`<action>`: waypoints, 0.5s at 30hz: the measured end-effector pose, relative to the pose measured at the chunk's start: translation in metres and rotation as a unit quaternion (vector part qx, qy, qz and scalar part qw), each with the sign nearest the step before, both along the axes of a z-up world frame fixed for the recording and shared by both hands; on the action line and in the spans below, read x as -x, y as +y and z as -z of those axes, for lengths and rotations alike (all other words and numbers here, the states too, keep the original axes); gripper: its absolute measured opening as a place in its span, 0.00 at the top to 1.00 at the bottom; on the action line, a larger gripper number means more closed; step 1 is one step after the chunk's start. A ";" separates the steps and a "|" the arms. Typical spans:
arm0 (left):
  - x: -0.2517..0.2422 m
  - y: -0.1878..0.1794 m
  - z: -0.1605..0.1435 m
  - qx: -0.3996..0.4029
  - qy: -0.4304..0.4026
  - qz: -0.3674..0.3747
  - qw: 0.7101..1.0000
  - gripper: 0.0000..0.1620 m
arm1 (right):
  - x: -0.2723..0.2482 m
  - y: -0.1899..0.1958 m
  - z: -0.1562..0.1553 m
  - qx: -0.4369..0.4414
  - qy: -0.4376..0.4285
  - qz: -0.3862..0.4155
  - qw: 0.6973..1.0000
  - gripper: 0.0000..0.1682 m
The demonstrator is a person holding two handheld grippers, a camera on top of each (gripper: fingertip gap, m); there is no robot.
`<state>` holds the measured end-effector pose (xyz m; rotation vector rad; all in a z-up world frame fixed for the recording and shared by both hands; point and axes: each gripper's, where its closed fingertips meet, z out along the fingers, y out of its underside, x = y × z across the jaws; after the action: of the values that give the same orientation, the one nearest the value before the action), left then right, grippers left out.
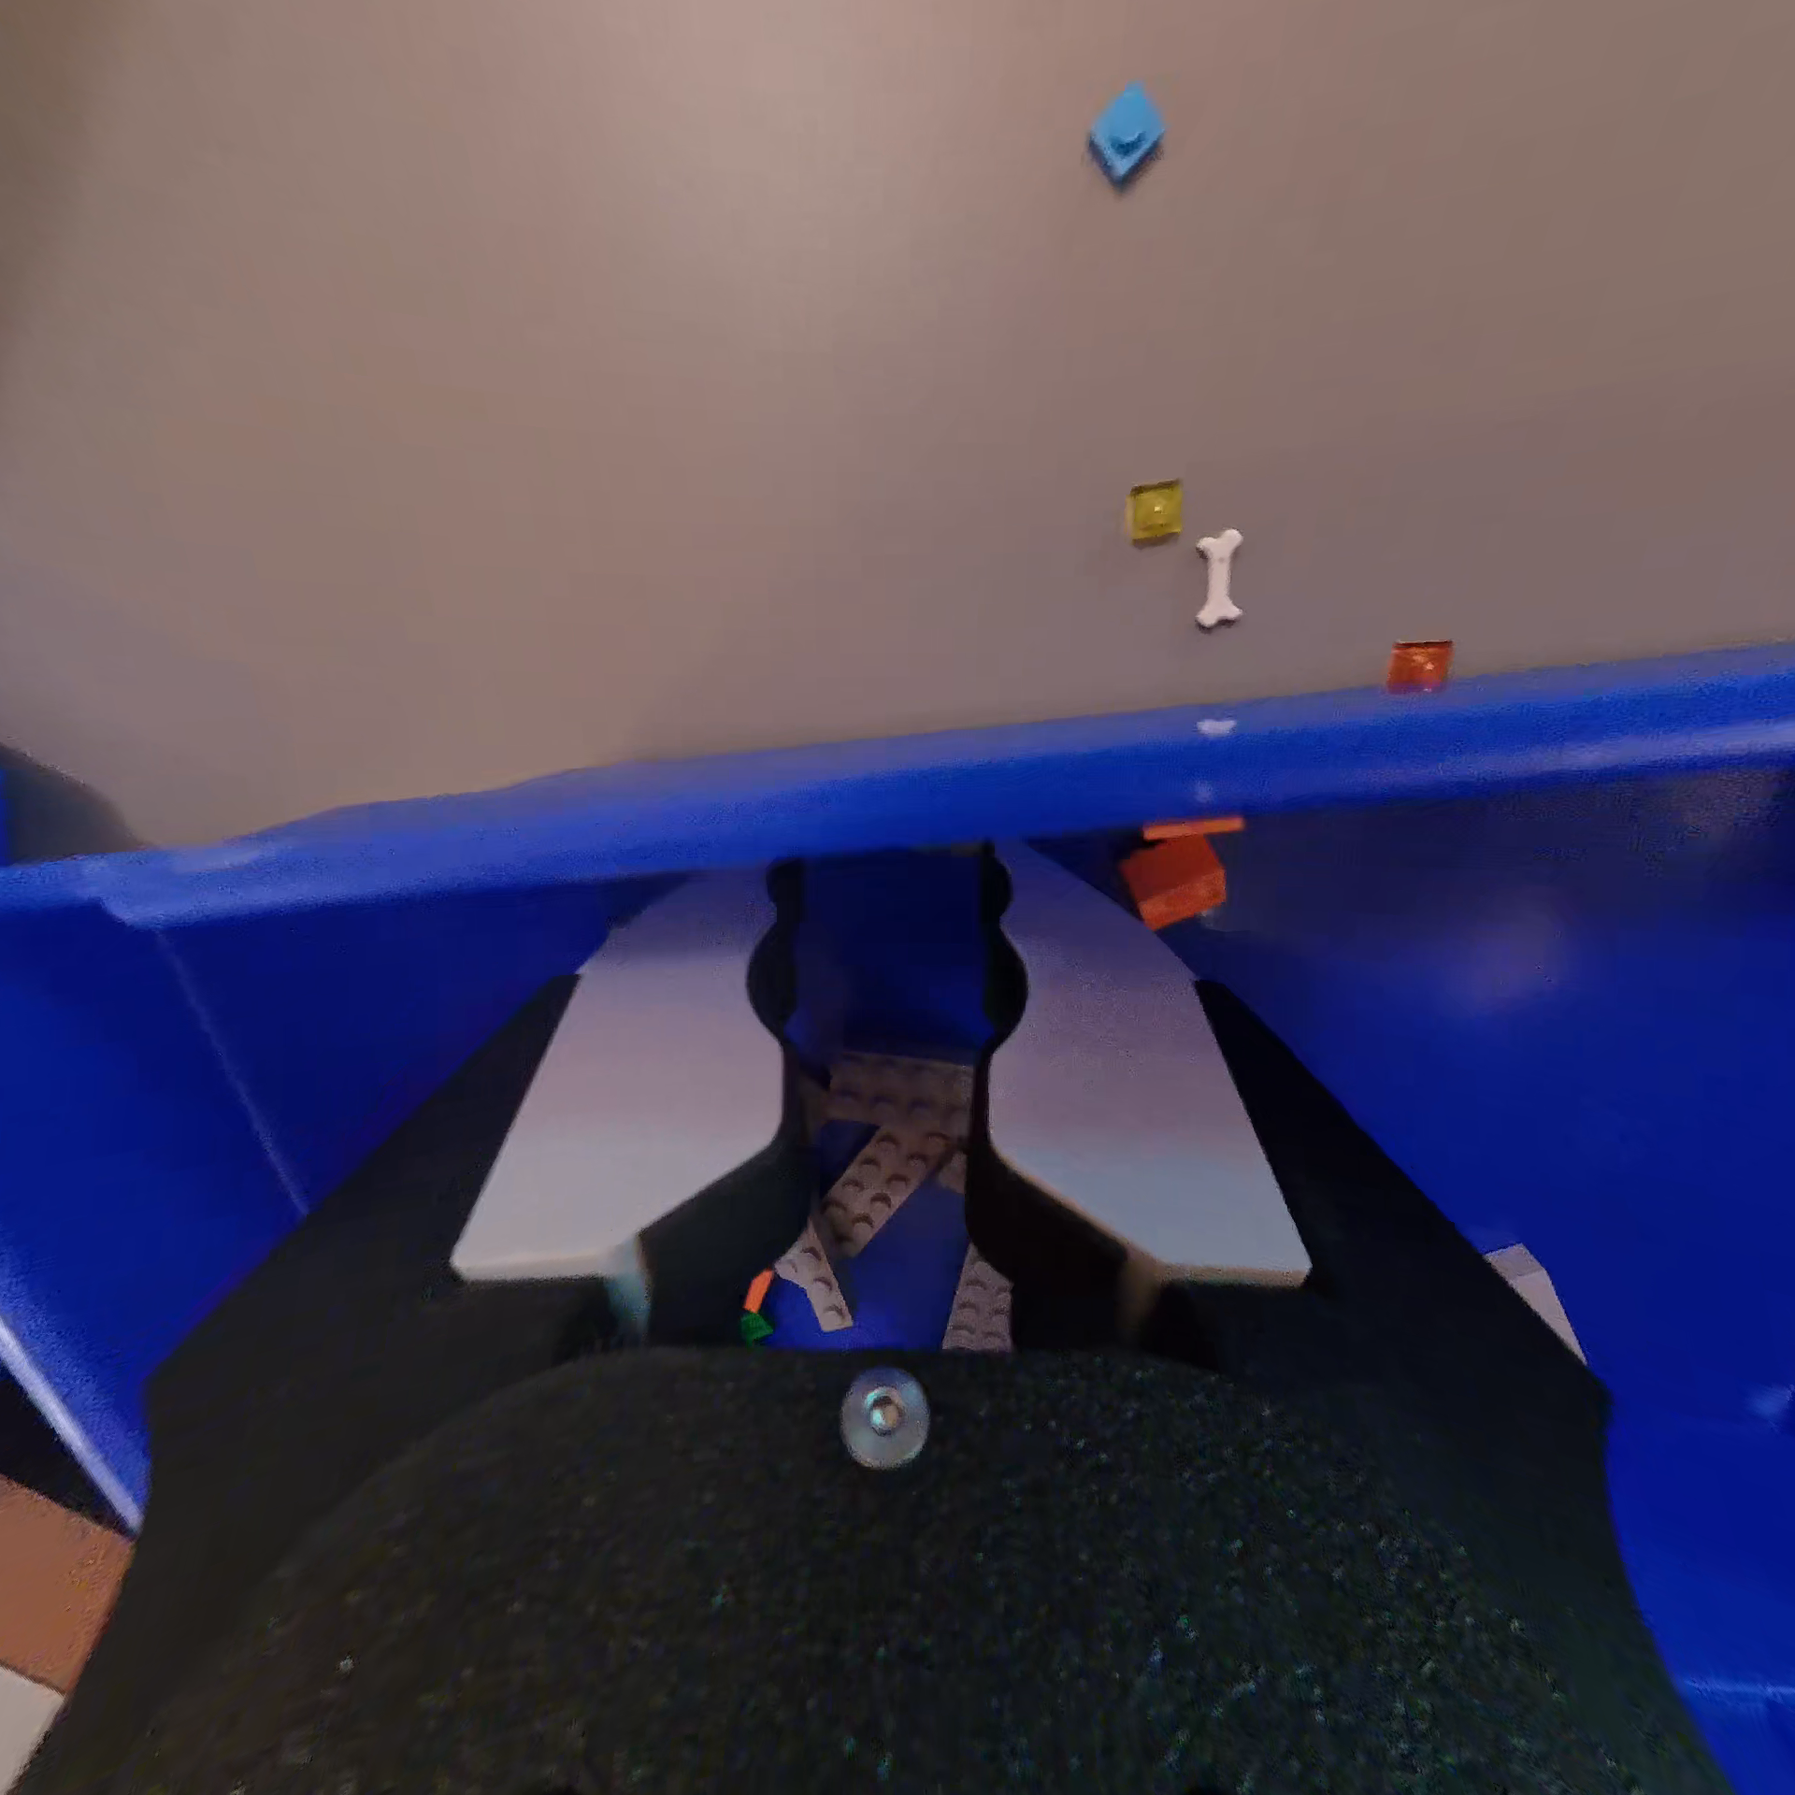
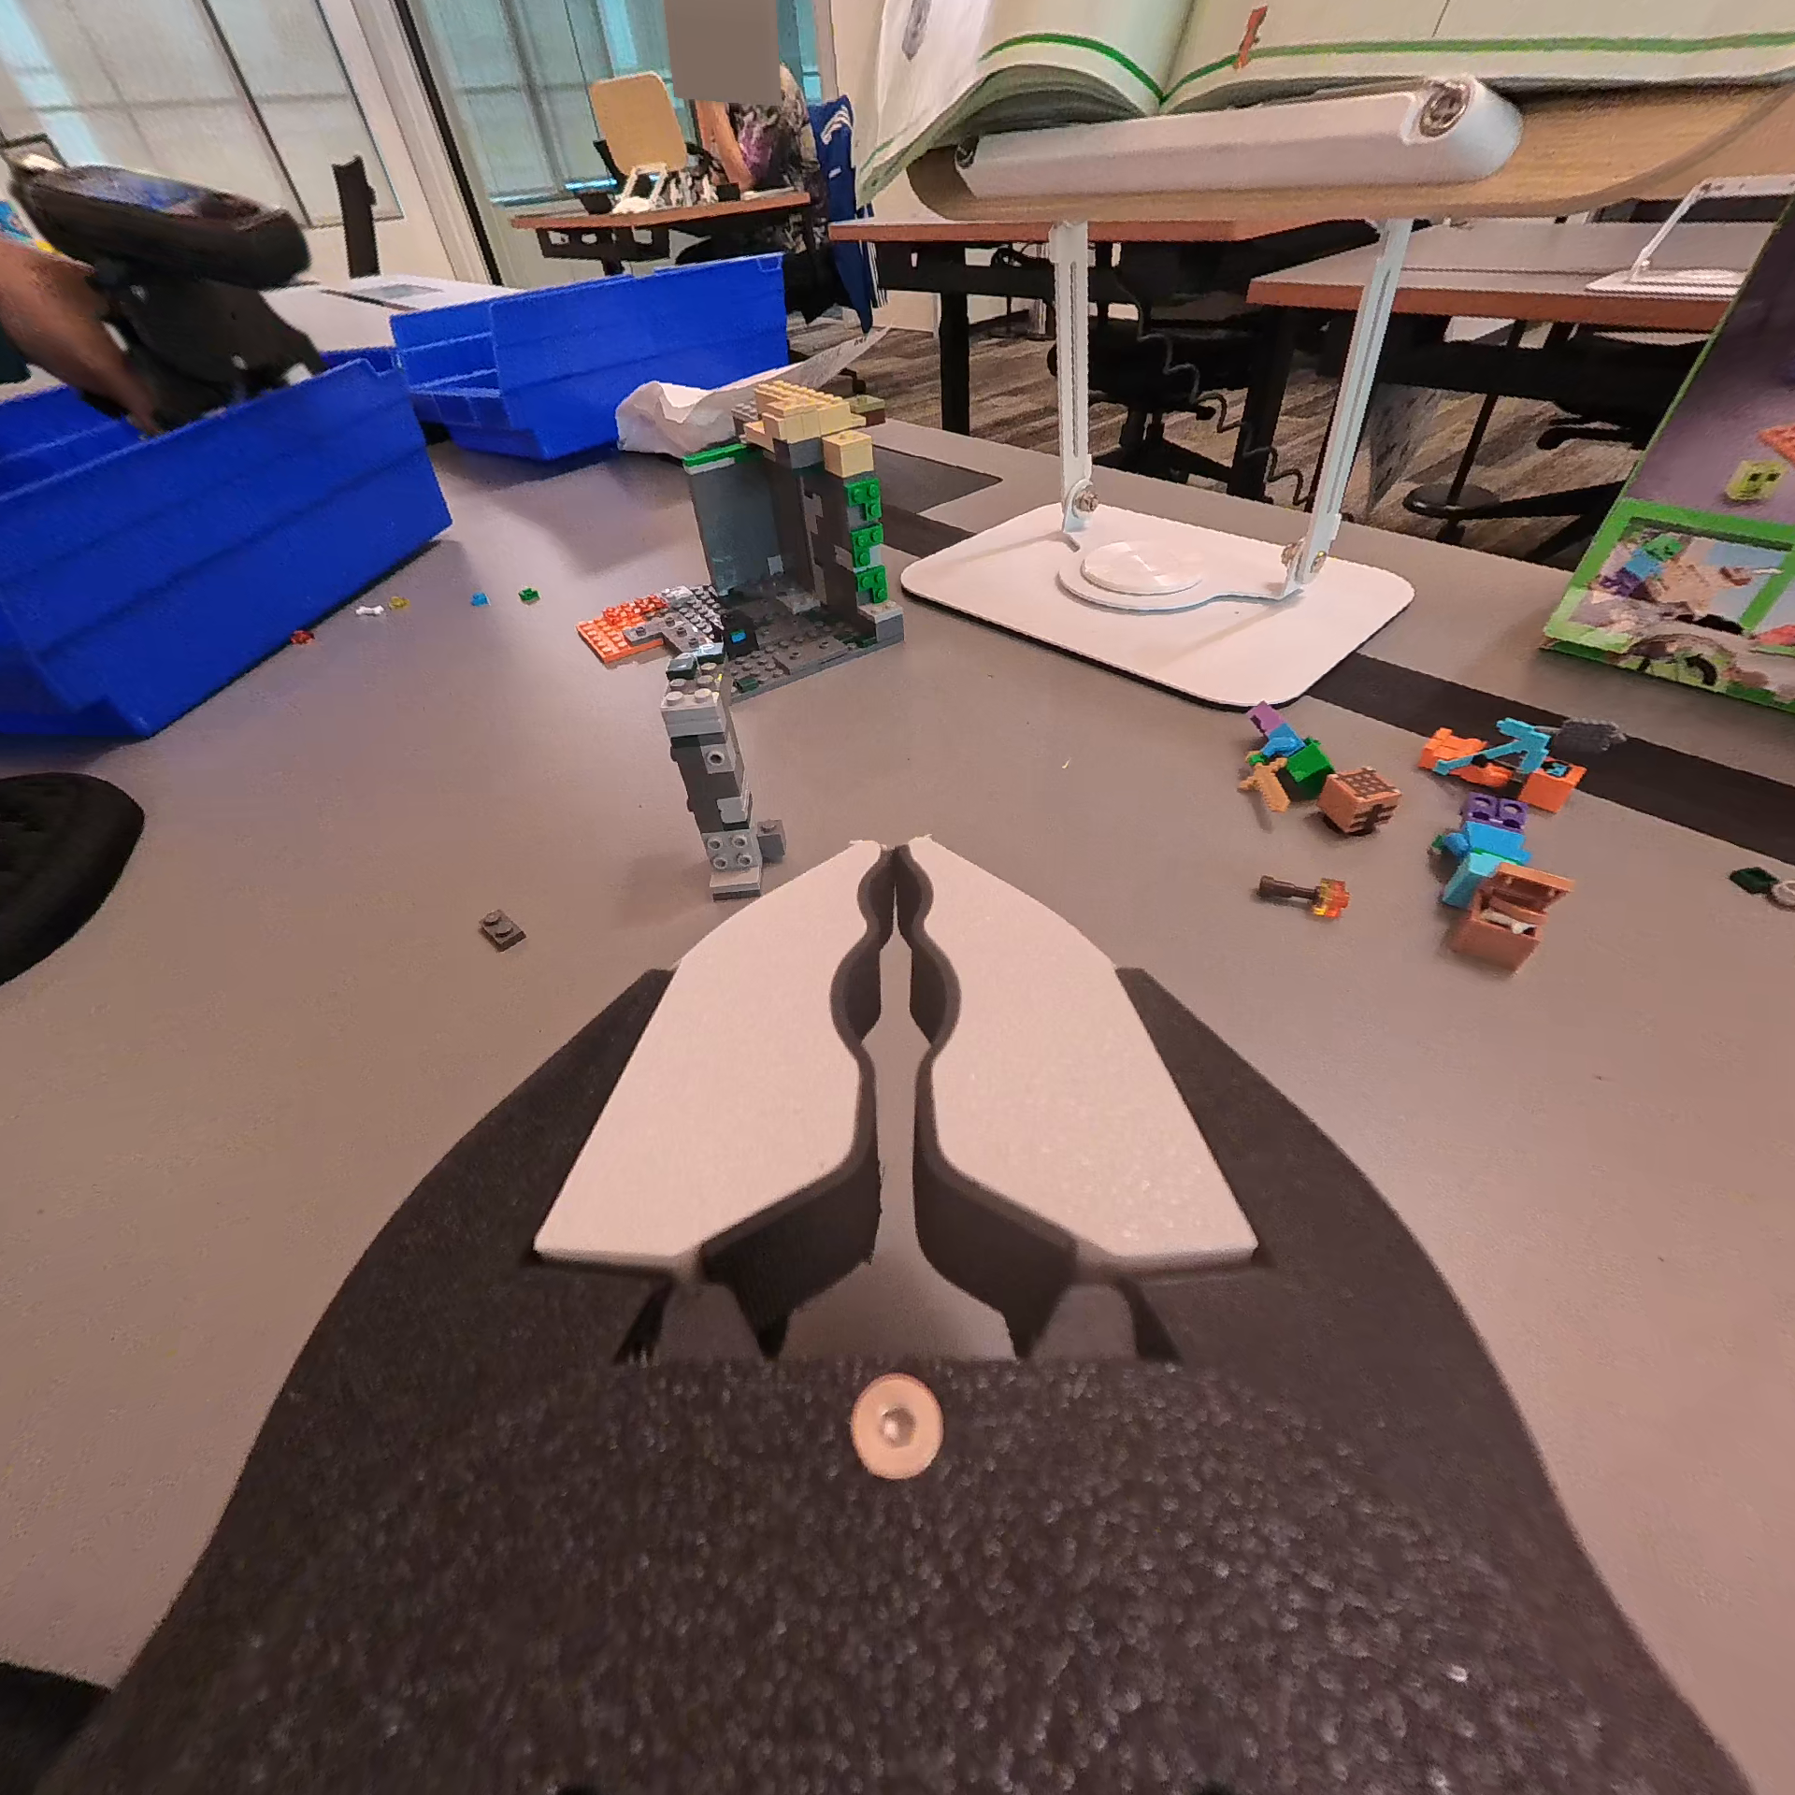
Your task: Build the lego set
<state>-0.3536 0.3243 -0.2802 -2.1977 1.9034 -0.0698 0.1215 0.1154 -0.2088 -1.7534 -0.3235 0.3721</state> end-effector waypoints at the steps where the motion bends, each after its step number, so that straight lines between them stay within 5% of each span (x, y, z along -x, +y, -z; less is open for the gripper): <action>1: 0.000 -0.002 -0.003 -0.007 -0.007 0.003 1.000 0.82 | 0.000 0.000 0.000 0.000 0.001 0.000 1.000 1.00; 3: 0.002 -0.007 -0.013 -0.024 -0.016 0.009 1.000 0.86 | 0.000 0.000 0.000 0.000 0.003 -0.001 1.000 1.00; 8: 0.000 -0.041 -0.055 -0.030 -0.071 -0.006 0.997 0.64 | 0.001 -0.001 0.000 -0.001 0.001 -0.006 1.000 1.00; 15: -0.015 -0.159 -0.076 0.005 -0.101 0.024 0.995 0.62 | 0.002 -0.003 -0.003 -0.004 0.005 -0.011 1.000 1.00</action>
<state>-0.3387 0.1650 -0.2039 -2.0633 1.8476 -0.2999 0.1197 0.1127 -0.2059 -1.7413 -0.3379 0.3946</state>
